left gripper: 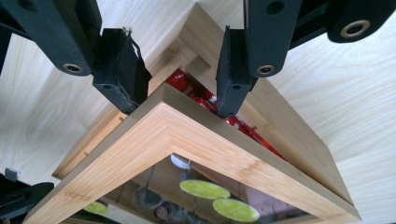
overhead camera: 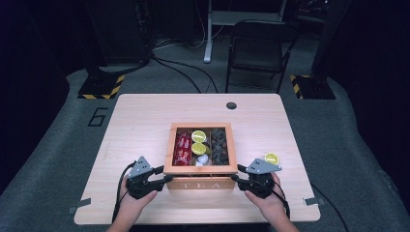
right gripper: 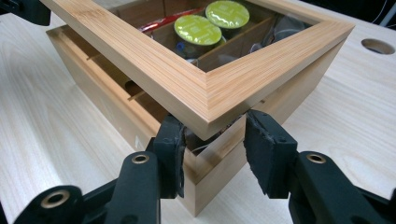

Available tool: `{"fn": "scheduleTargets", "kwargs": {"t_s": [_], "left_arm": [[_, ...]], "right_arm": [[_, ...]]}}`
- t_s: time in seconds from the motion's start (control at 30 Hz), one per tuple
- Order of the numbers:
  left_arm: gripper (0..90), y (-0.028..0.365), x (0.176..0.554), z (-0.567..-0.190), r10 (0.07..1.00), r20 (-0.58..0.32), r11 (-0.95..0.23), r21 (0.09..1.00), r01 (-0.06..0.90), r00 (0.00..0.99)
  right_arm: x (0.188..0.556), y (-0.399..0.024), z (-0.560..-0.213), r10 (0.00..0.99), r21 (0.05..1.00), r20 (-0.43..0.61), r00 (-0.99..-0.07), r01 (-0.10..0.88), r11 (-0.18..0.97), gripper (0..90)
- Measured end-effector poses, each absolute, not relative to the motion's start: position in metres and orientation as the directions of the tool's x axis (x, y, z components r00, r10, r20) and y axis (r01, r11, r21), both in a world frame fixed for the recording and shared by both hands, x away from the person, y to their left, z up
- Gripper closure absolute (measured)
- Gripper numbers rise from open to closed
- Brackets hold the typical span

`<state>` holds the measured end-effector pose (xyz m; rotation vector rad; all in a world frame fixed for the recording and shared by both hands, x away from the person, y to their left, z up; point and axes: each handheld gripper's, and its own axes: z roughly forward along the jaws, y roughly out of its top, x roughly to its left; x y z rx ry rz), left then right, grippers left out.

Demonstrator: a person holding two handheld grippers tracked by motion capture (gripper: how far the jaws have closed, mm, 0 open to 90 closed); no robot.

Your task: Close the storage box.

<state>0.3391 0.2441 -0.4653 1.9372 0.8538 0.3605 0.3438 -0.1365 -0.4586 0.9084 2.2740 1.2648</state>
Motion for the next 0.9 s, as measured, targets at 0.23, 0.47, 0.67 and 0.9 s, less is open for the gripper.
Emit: {"fn": "scheduleTargets", "kwargs": {"t_s": [0.23,0.47,0.67,0.9], "left_arm": [[54.2,0.245,0.338,-0.469,0.688,-0.110,-0.327,0.836,0.441,0.718],[54.1,0.245,0.336,-0.470,0.687,-0.110,-0.335,0.829,0.448,0.718],[53.9,0.245,0.333,-0.474,0.702,-0.113,-0.334,0.820,0.465,0.703],[46.4,0.246,0.332,-0.474,0.708,-0.134,-0.321,0.814,0.484,0.693]], "right_arm": [[0.343,-0.138,-0.463,0.684,0.836,-0.011,-0.730,0.368,0.407,57.8],[0.343,-0.139,-0.465,0.678,0.827,0.000,-0.735,0.381,0.413,57.7],[0.340,-0.139,-0.467,0.672,0.816,-0.009,-0.741,0.383,0.433,57.1],[0.339,-0.143,-0.464,0.681,0.825,0.016,-0.732,0.394,0.404,51.4]]}}
